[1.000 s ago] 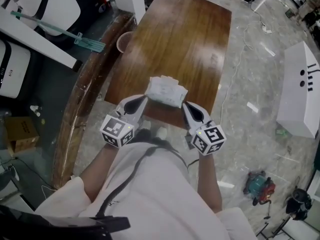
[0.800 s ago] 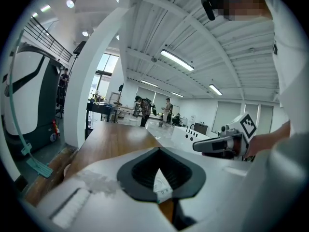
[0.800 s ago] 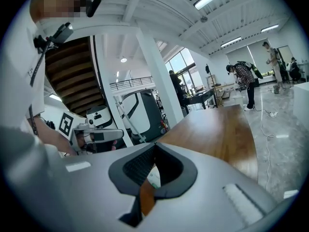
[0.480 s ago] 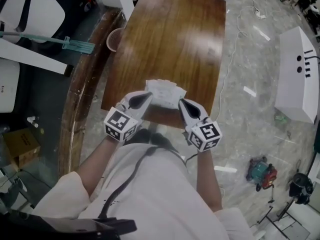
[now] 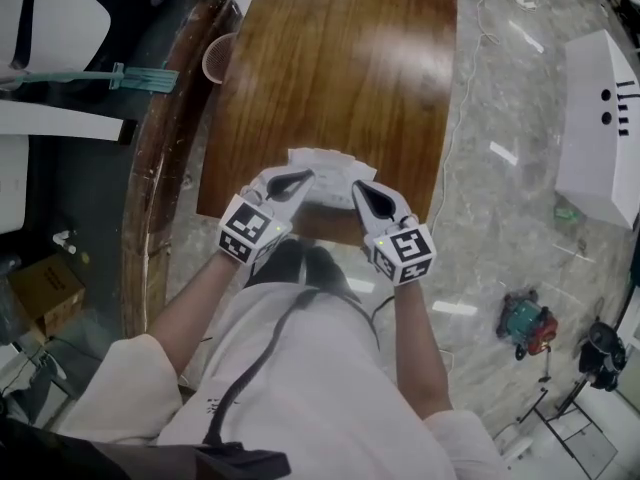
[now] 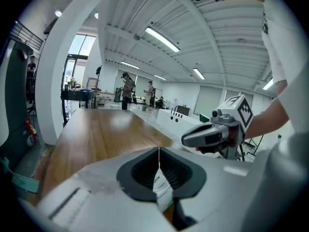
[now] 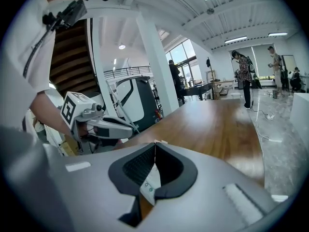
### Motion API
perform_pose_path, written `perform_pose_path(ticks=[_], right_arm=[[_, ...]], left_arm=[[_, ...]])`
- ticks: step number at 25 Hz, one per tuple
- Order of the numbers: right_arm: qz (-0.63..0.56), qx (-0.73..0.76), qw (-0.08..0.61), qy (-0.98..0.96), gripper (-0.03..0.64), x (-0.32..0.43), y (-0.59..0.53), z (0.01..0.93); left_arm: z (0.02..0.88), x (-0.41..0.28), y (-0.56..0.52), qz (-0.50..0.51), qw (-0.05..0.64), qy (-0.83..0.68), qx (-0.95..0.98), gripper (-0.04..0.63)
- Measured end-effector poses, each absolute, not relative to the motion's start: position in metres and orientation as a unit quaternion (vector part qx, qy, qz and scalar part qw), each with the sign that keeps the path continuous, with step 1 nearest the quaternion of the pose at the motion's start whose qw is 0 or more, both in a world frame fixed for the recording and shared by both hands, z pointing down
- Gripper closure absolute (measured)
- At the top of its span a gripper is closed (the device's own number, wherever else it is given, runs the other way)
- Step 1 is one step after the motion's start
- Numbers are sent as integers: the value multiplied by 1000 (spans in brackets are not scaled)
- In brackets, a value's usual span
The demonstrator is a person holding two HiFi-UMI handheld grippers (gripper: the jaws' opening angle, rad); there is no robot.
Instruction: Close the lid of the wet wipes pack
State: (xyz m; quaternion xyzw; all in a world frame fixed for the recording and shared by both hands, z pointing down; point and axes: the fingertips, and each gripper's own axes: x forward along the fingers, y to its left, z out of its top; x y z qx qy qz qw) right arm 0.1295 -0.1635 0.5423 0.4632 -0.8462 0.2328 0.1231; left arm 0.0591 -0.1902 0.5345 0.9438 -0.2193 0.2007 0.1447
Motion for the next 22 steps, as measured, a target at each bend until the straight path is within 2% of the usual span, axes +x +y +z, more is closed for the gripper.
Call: perform_pose_path(ticks=[9,16,22], right_arm=[[237,455,148,-846,605,130,-181,569],[229,465,179,-836,454,138,-195,594],[231,445,186,-845,413,134,-205,603]], left_arm=[[569,63,-185,217,162,-218,938,586],[590,62,-182,228,178,-223,931,584],[598,59,-176,232,190,-225,927,586]])
